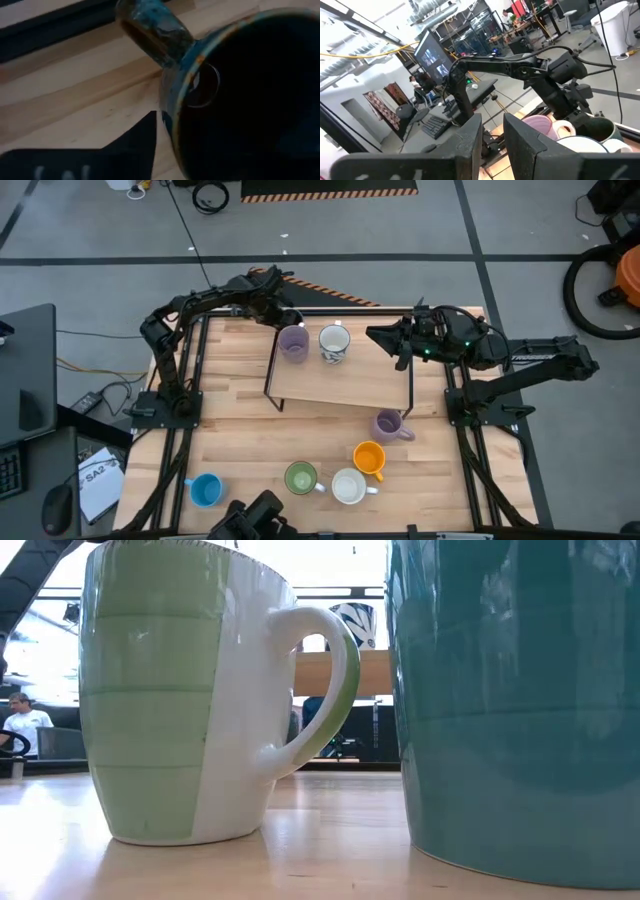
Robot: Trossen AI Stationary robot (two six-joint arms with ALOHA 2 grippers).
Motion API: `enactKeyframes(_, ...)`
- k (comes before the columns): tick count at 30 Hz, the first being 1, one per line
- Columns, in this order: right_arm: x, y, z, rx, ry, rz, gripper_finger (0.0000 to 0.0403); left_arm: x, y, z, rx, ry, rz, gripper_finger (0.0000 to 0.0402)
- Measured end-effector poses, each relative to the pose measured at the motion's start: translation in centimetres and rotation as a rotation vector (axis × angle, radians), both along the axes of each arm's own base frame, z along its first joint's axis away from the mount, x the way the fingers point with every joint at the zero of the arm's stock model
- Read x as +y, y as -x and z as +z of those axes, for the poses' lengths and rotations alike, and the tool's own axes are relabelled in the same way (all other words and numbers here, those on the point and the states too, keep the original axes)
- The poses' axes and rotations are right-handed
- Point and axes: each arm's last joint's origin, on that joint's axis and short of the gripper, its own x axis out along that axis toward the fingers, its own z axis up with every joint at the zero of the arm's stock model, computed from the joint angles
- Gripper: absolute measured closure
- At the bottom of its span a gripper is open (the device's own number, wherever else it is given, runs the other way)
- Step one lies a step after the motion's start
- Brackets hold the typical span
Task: Place coffee mugs
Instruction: Put the green and brown mug on the shelf
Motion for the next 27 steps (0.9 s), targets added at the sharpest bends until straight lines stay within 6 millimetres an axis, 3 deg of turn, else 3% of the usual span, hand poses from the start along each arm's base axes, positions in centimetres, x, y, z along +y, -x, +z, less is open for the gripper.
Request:
enactKeyframes(6,0.0,0.0,0.0,-0.001,0.001,0.000,0.0317,0.1,0.1,-0.1,0.030,-0.023,-0.021,0.0360)
enactKeyframes(18,0.1,0.0,0.1,-0.010,-0.004,0.019,0.0317,0.4,0.5,0.2,0.026,-0.036,-0.032,0.0360)
enactKeyframes(27,0.1,0.0,0.1,-0.010,-0.005,0.020,0.0317,1.3,2.8,2.9,-0.017,-0.100,0.015,0.0360)
